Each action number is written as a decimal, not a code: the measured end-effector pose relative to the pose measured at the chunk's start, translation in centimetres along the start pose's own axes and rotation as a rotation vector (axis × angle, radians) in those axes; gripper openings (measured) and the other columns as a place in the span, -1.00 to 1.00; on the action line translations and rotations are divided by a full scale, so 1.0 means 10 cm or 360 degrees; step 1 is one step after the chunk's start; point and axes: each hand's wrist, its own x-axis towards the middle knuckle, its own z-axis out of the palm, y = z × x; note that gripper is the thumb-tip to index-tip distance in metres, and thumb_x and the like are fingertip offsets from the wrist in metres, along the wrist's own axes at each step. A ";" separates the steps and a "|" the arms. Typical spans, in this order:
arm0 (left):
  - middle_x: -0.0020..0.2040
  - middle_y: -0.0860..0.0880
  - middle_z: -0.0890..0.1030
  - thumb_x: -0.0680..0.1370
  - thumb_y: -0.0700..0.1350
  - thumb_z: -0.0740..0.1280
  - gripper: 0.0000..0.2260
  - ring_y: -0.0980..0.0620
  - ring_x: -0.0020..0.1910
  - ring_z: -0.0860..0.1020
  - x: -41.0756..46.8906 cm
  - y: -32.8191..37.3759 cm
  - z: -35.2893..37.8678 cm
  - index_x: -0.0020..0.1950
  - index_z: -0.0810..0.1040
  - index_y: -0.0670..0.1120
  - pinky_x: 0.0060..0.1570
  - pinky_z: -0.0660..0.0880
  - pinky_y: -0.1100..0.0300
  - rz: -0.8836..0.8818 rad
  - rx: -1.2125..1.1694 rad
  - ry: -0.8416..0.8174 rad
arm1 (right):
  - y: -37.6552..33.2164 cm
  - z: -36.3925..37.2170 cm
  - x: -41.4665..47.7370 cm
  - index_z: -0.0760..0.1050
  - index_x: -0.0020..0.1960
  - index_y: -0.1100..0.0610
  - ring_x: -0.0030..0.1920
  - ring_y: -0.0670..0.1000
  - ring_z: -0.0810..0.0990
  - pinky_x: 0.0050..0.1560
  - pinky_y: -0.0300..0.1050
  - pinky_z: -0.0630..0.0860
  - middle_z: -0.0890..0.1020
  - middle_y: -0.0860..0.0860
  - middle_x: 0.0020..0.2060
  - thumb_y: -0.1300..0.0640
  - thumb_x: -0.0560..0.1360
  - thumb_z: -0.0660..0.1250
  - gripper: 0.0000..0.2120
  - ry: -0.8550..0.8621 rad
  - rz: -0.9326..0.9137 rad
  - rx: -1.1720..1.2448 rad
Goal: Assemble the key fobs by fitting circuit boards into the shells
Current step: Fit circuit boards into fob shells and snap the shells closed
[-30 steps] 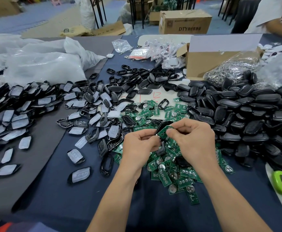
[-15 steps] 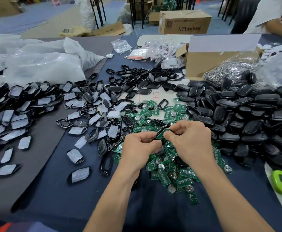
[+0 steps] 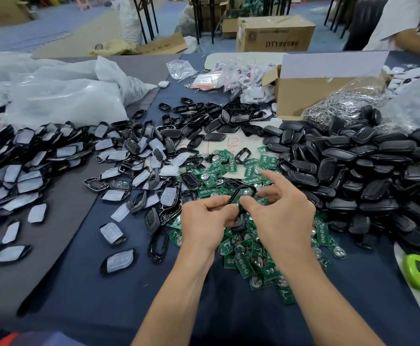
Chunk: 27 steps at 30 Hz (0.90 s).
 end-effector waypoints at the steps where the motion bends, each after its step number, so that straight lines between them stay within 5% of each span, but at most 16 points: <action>1: -0.32 0.03 0.73 0.41 -0.41 0.57 -0.73 0.06 -0.40 0.68 0.00 0.00 -0.01 -0.19 0.71 -0.03 -0.34 0.61 0.28 -0.0002 -0.0009 -0.0014 | 0.02 -0.01 0.02 0.65 0.14 -0.21 -0.18 -0.32 0.62 -0.10 -0.38 0.54 0.64 -0.31 -0.25 -0.10 0.31 0.58 -0.60 -0.0097 0.0071 0.0091; 5: -0.31 0.07 0.74 0.45 -0.31 0.56 -0.74 0.08 -0.33 0.71 -0.02 -0.07 -0.01 -0.18 0.76 0.08 -0.21 0.68 0.13 0.0108 0.0262 -0.0158 | 0.09 -0.02 0.07 0.67 -0.19 -0.26 -0.22 -0.17 0.70 -0.03 0.02 0.69 0.72 -0.19 -0.27 0.13 0.36 0.64 -0.71 -0.0326 0.0385 0.0422; 8: -0.23 0.12 0.76 0.40 -0.09 0.49 -0.75 0.10 -0.20 0.74 -0.04 -0.06 0.00 -0.13 0.74 0.31 -0.06 0.69 0.06 0.0235 0.0568 -0.0399 | 0.13 -0.06 0.10 0.62 -0.29 -0.44 -0.32 -0.20 0.69 -0.12 -0.07 0.67 0.70 -0.30 -0.31 0.12 0.29 0.65 -0.57 -0.0368 0.0331 0.0323; 13: -0.25 -0.02 0.76 0.45 -0.27 0.54 -0.74 0.11 -0.33 0.63 0.00 -0.08 0.03 -0.10 0.79 0.12 -0.22 0.63 0.16 0.0191 0.0296 -0.0453 | 0.16 -0.09 0.11 0.70 -0.13 -0.26 -0.26 -0.21 0.69 -0.13 -0.12 0.61 0.74 -0.21 -0.25 -0.02 0.23 0.52 -0.76 -0.0429 0.0290 0.0481; 18: -0.22 -0.10 0.76 0.50 -0.32 0.50 -0.70 0.01 -0.28 0.68 -0.06 -0.13 0.06 -0.07 0.77 0.12 -0.18 0.69 0.05 0.0191 0.0124 -0.0274 | 0.16 -0.06 0.12 0.73 -0.07 -0.15 -0.27 -0.15 0.65 -0.19 -0.15 0.58 0.77 -0.07 -0.16 0.25 0.43 0.47 -0.71 -0.0703 0.0216 0.0676; 21: -0.21 -0.12 0.75 0.59 -0.35 0.38 -0.59 0.02 -0.30 0.66 -0.09 -0.16 0.02 -0.02 0.76 0.20 -0.21 0.67 0.11 0.0235 0.0027 -0.0260 | 0.19 -0.06 0.14 0.74 0.09 0.11 -0.25 -0.03 0.60 -0.19 -0.18 0.59 0.75 0.09 -0.11 0.40 0.54 0.37 -0.72 -0.1015 0.0419 0.1111; 27: -0.30 -0.09 0.69 0.65 -0.37 0.28 -0.55 0.03 -0.48 0.53 -0.06 -0.16 -0.12 0.49 0.50 -0.01 -0.47 0.48 0.23 -0.0142 -0.0320 -0.0458 | 0.25 0.06 0.07 0.62 0.21 0.28 -0.23 0.07 0.59 0.02 0.00 0.51 0.66 0.16 -0.18 0.27 0.54 0.40 -0.75 -0.1068 0.0896 0.1403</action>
